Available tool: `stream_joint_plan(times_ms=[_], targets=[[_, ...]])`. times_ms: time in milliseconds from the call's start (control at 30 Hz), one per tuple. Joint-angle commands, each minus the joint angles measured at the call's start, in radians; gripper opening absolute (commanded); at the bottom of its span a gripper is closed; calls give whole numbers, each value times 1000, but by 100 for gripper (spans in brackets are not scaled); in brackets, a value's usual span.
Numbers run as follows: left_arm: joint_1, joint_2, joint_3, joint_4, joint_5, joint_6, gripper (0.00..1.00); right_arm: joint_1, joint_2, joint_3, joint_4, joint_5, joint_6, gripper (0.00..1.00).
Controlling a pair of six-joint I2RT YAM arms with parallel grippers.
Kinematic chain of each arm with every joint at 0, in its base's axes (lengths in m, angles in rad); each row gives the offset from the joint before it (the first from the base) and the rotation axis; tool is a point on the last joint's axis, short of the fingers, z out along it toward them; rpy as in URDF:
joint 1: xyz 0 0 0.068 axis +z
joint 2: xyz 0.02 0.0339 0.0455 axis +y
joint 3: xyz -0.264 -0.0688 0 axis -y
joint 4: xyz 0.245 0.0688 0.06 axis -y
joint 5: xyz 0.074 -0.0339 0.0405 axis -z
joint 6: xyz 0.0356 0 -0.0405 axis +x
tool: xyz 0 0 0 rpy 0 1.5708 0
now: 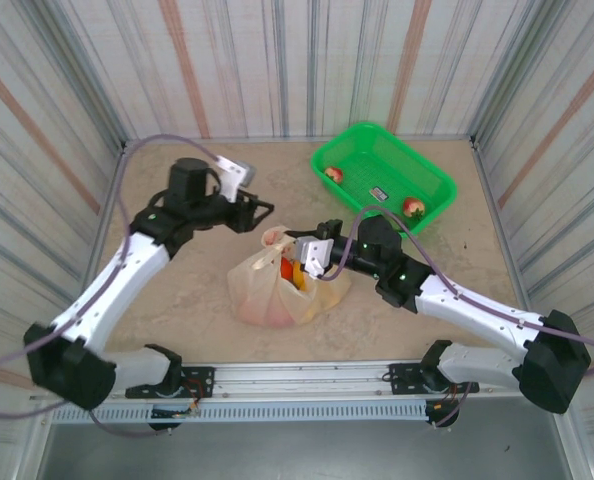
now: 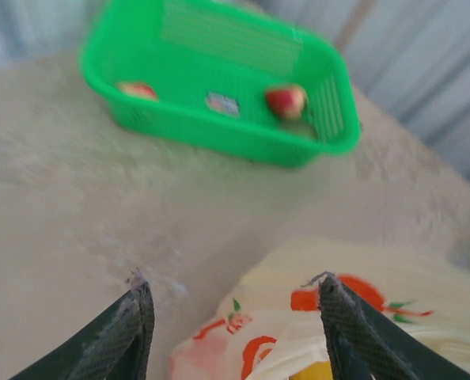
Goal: Place the fake fruits into the plastic bag and tie a complex knot
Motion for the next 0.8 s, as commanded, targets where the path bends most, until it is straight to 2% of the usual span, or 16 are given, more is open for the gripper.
stream_joint_plan(times_ms=[0,100,233,333,567,700,767], targets=[[-76,-21,-19,33,133,179,58,-25,-5,42,40,-43,55,0],[-76,-74,-102,136,153,194,59,-40,-5,43,46,-58,73,0],[-65,-113,-141,158,191,210,59,-51,-5,44,42,-74,81,0],[-65,-105,-150,168,238,206,60,-55,-2,48,40,-83,86,0],[-77,-57,-144,203,274,196,61,-56,-6,49,36,-90,94,0],[-85,-27,-123,194,271,209,58,-57,-5,53,34,-93,99,0],[-87,-16,-117,194,283,213,53,-58,3,58,30,-96,104,0]])
